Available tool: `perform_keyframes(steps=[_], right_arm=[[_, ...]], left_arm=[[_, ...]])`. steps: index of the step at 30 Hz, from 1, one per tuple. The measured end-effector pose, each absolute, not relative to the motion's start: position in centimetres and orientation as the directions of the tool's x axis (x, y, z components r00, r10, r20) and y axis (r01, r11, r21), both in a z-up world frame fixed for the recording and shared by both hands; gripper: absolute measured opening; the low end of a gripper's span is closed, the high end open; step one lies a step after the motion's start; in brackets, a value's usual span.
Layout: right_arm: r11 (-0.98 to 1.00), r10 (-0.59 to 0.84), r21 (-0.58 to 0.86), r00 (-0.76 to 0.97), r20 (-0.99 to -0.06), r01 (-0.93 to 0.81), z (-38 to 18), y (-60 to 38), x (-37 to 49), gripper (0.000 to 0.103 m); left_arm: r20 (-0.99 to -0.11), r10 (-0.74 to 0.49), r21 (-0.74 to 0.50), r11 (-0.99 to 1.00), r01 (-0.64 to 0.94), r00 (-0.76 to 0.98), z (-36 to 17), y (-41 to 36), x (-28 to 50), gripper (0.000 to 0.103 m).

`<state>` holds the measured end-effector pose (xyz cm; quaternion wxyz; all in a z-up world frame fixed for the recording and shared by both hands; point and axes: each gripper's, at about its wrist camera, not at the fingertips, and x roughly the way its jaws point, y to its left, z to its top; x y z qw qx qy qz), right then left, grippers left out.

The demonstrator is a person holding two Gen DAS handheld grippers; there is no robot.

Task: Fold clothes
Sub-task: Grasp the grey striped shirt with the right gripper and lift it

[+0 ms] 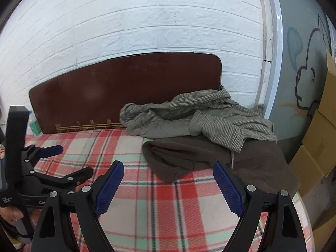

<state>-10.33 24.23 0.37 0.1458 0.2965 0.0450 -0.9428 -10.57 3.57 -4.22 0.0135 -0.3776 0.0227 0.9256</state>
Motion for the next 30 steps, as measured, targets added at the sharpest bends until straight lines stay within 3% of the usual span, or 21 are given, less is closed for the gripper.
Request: perform_keyframes(steps=[9,18,20,21,22,23,27,30], right_arm=[[-0.93,-0.188,-0.113,-0.719,-0.67,0.349,-1.4,22.7,-25.1,0.089],[-0.637,-0.027,-0.6,-0.792,-0.609,0.483,-6.3,12.0,-32.0,0.086],[-0.588,0.006,-0.648,-0.798,-0.603,0.485,-7.4,10.9,-33.2,0.077],[-0.563,0.022,-0.669,-0.8,-0.599,0.486,-7.9,10.3,-33.7,0.064],[-0.556,0.033,-0.664,-0.786,-0.618,0.499,-8.1,10.3,-34.2,0.027],[-0.552,0.042,-0.658,-0.771,-0.636,0.512,-8.3,10.3,-34.7,0.007],[-0.725,-0.08,-0.461,-0.727,-0.682,0.512,-3.5,13.7,-34.0,0.005],[-0.816,-0.235,-0.284,-0.738,-0.633,0.504,3.0,17.8,-30.8,0.005]], left_arm=[[-0.724,0.003,0.001,-1.0,-0.005,-0.69,-6.0,1.4,-16.2,0.102],[-0.742,0.029,-0.072,-0.997,0.037,-0.67,-8.1,-1.8,-17.8,0.102],[-0.749,0.038,-0.09,-0.995,0.044,-0.662,-8.6,-2.4,-17.8,0.102],[-0.751,0.042,-0.094,-0.995,0.045,-0.659,-8.7,-2.6,-17.8,0.102],[-0.752,0.04,-0.092,-0.995,0.045,-0.658,-8.9,-2.8,-17.7,0.102],[-0.752,0.039,-0.091,-0.995,0.045,-0.658,-9.0,-3.0,-17.5,0.102],[-0.741,0.062,-0.116,-0.993,0.036,-0.669,-8.7,-3.8,-16.9,0.102],[-0.721,0.096,-0.151,-0.988,0.021,-0.686,-7.5,-3.6,-16.4,0.102]])
